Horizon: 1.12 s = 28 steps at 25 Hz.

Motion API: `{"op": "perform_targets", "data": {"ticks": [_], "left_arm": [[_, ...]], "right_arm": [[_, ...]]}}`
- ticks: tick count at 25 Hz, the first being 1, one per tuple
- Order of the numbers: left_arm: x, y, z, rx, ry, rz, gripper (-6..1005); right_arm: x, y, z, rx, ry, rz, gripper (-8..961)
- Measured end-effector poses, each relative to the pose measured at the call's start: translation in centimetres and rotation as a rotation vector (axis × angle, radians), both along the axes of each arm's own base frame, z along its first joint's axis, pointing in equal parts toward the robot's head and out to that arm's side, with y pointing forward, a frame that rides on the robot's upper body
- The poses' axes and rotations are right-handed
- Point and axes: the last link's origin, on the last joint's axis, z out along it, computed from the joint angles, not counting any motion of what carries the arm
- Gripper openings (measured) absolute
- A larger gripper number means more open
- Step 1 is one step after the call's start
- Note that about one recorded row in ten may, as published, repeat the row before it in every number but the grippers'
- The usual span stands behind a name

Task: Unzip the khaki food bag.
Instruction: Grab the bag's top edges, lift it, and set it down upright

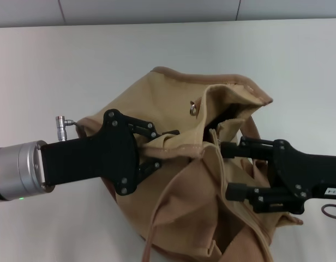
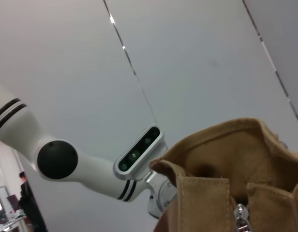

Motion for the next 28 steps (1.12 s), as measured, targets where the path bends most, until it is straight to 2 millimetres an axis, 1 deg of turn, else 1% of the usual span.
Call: {"op": "perform_targets", "data": {"ticks": [9, 18, 23, 28], "left_arm": [[-0.1, -0.1, -0.1, -0.003, 0.005, 0.002, 83], [-0.1, 0.0, -0.3, -0.005, 0.011, 0.009, 82], [-0.1, 0.1, -0.3, 0.000, 0.012, 0.007, 77], [-0.2, 0.0, -0.4, 0.010, 0.016, 0.007, 78]], "right_arm": [[-0.3, -0.1, 0.0, -0.045, 0.000, 0.013, 788], [-0.8, -0.3, 0.5, -0.121, 0.017, 0.017, 789], [-0.9, 0.1, 1.1, -0.163, 0.022, -0.014, 789], [-1.0, 0.7, 1.0, -0.192, 0.006, -0.055, 788]]}}
